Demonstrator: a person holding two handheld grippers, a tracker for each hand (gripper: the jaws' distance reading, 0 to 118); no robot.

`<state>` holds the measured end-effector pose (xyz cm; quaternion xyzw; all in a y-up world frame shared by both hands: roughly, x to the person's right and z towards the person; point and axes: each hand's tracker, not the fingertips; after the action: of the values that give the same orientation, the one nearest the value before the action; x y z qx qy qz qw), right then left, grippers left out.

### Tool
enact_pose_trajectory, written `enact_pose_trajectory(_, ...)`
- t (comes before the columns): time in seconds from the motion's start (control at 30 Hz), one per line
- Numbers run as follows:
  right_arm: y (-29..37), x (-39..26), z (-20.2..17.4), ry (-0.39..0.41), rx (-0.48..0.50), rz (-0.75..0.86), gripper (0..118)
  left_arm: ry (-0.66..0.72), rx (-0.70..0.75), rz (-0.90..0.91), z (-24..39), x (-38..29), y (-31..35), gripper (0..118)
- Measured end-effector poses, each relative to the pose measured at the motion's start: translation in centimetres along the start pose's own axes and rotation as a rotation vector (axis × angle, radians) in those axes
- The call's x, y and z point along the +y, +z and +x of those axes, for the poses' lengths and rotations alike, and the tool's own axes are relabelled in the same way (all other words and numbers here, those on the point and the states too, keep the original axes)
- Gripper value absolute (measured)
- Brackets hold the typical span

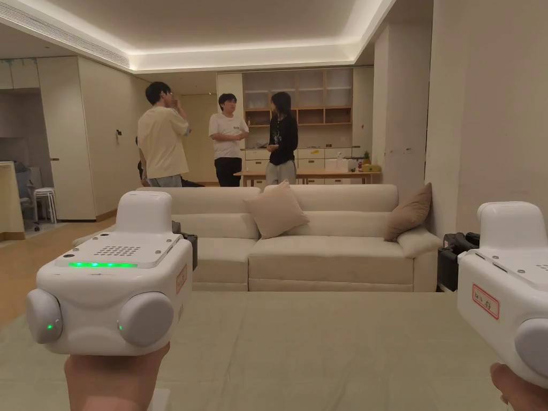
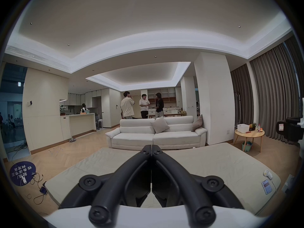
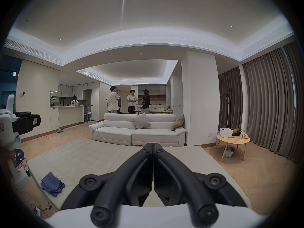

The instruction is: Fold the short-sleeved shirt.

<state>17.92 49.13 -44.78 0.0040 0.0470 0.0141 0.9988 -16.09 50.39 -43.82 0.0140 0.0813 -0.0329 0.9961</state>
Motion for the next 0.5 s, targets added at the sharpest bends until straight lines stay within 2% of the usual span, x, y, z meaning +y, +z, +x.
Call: enact_pose_trajectory(0.5, 0.35, 0.2, 0.13, -0.001, 0.001, 0.012, 1, -0.006, -0.009, 0.007, 0.52, 0.32, 0.27, 0)
